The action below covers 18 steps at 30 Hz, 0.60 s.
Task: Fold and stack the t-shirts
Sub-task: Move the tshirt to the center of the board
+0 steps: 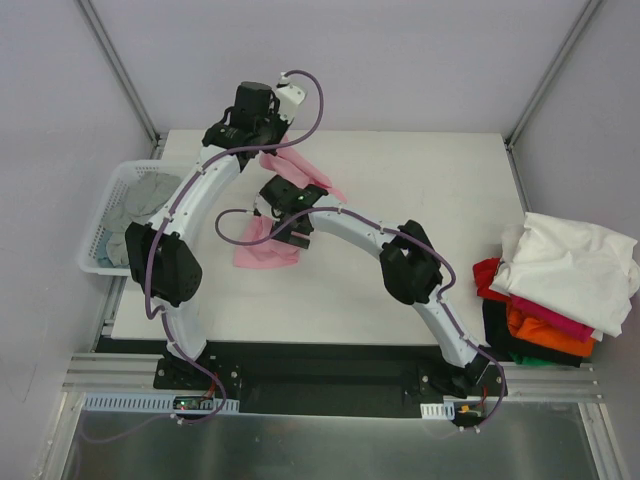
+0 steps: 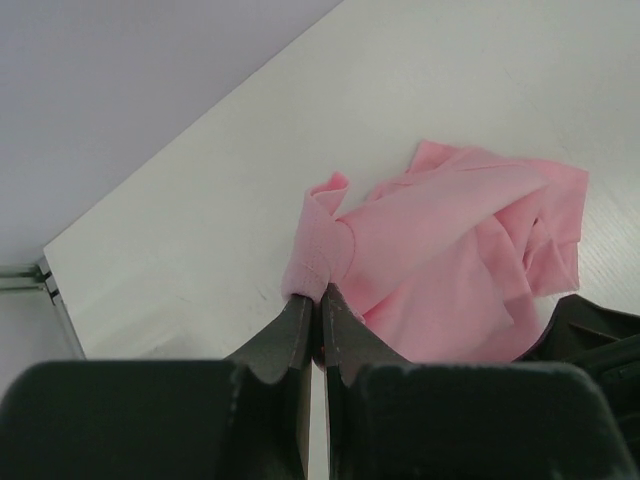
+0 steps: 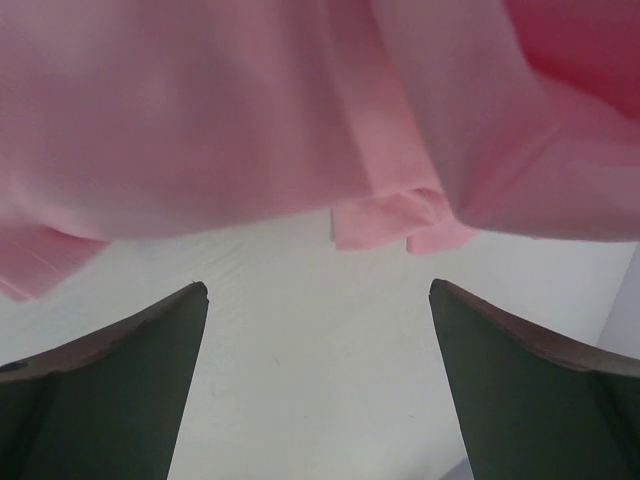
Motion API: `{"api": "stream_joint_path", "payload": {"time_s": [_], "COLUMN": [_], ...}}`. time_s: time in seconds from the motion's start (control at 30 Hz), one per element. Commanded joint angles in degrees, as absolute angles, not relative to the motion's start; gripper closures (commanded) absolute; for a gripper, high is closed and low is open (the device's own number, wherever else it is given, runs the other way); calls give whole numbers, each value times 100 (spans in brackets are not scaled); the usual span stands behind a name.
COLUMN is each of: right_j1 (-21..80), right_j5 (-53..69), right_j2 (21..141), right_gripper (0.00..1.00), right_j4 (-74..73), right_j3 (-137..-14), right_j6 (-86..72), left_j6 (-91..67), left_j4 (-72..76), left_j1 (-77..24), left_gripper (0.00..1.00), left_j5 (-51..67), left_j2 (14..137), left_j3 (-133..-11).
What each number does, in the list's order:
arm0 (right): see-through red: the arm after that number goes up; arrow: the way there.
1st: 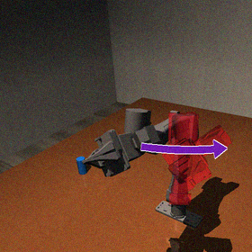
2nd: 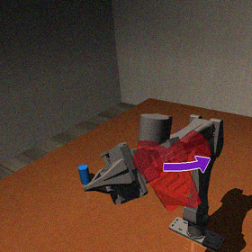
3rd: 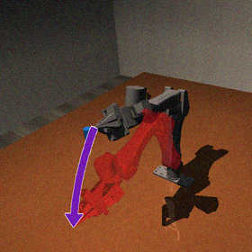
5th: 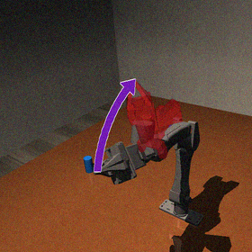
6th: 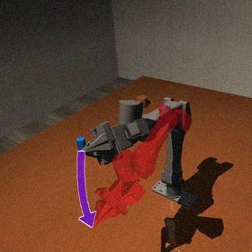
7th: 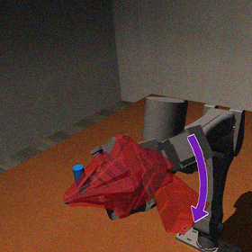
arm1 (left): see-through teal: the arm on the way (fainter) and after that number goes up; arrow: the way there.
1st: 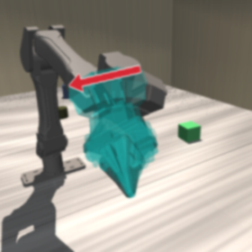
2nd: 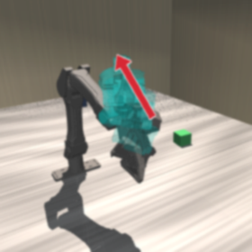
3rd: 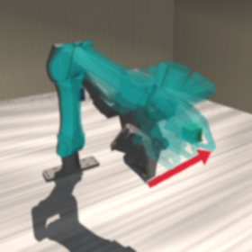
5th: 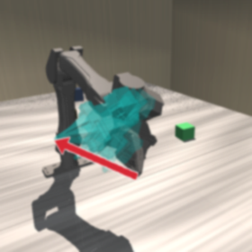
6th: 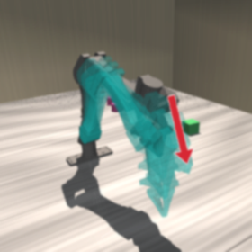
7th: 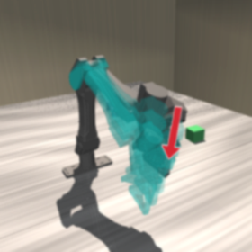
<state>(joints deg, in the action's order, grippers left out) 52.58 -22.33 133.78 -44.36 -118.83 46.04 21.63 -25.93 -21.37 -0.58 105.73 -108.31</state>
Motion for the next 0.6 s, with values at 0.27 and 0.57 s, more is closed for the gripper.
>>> {"api": "stream_joint_path", "payload": {"time_s": [0.27,0.57], "right_j1": [5300,5352], "right_j5": [-282,1177], "right_j2": [13367,14053], "right_gripper": [0,2], "right_j4": [-3499,-3208], "right_j3": [-12673,-13289], "right_j6": [2453,1530], "left_j6": [1846,1837], "left_j4": [-2435,-2408], "left_j1": [-2153,-2188], "left_gripper": [100,100], "left_j5": [255,229], "left_j2": [10626,10731], "left_j3": [-10336,-10178]}}
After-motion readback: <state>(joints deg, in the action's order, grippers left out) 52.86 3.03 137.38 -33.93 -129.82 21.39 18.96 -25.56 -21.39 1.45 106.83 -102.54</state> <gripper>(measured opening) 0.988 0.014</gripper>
